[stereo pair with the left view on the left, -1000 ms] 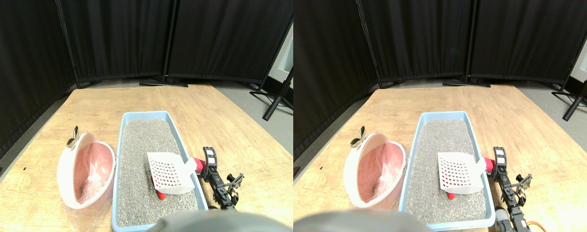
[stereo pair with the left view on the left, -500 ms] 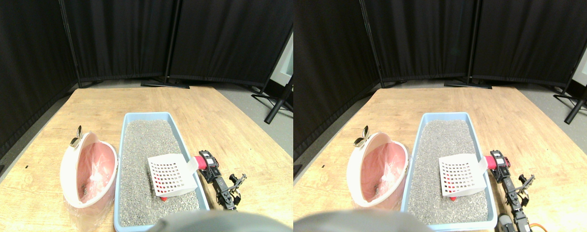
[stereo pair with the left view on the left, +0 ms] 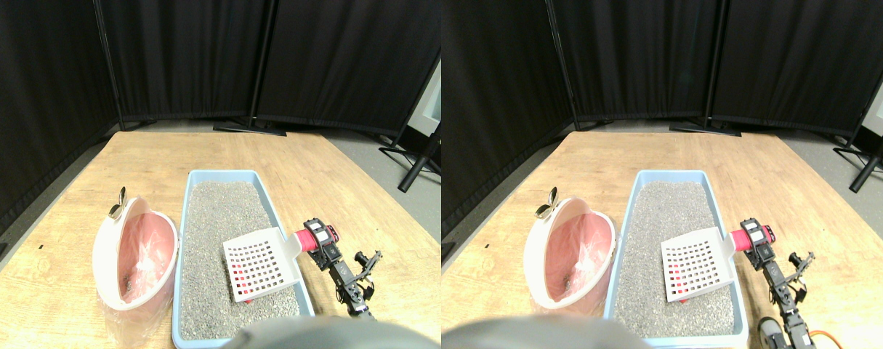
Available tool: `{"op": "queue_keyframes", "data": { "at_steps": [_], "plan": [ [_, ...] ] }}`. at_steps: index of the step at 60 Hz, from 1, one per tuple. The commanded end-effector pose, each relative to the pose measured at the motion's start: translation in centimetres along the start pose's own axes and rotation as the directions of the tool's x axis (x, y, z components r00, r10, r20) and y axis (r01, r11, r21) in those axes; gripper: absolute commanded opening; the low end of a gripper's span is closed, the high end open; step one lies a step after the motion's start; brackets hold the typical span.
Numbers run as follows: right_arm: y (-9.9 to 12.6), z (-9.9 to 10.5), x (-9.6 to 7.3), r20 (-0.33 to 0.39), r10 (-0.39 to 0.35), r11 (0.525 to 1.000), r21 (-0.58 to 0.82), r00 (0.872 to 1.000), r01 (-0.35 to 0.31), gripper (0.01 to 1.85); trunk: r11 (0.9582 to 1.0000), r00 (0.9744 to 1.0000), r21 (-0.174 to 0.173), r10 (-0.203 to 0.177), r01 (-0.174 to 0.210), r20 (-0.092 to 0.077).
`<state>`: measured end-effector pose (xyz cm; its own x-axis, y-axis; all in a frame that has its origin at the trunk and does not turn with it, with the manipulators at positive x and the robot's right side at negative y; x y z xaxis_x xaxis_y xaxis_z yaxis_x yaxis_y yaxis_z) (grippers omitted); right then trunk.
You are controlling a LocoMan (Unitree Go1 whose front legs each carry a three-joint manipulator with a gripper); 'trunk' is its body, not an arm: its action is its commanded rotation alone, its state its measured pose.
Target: Scoop (unimanual)
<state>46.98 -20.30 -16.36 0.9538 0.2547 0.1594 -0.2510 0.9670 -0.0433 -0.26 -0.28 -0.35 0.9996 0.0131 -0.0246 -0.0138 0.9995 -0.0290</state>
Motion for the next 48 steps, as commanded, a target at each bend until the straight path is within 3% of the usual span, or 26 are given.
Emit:
{"op": "queue_keyframes", "data": {
  "at_steps": [1,36,42,48],
  "plan": [
    [-0.1,1.8,0.4,0.079,0.004,0.998,-0.055,0.997,0.001,0.05,0.9997,0.9997,-0.019,0.012,-0.013,-0.02],
    [-0.7,5.8,1.1,0.029,0.1,0.956,-0.278,0.995,-0.088,0.05,0.9978,0.9992,-0.057,0.031,-0.032,-0.025],
    [-1.1,6.4,1.2,0.039,0.152,0.937,-0.323,0.988,-0.132,0.05,0.9975,0.9992,-0.061,0.034,-0.035,-0.023],
    [-1.2,7.0,1.4,0.028,0.155,0.93,-0.343,0.987,-0.136,0.05,0.9972,0.9992,-0.064,0.036,-0.037,-0.02]
  ]
}}
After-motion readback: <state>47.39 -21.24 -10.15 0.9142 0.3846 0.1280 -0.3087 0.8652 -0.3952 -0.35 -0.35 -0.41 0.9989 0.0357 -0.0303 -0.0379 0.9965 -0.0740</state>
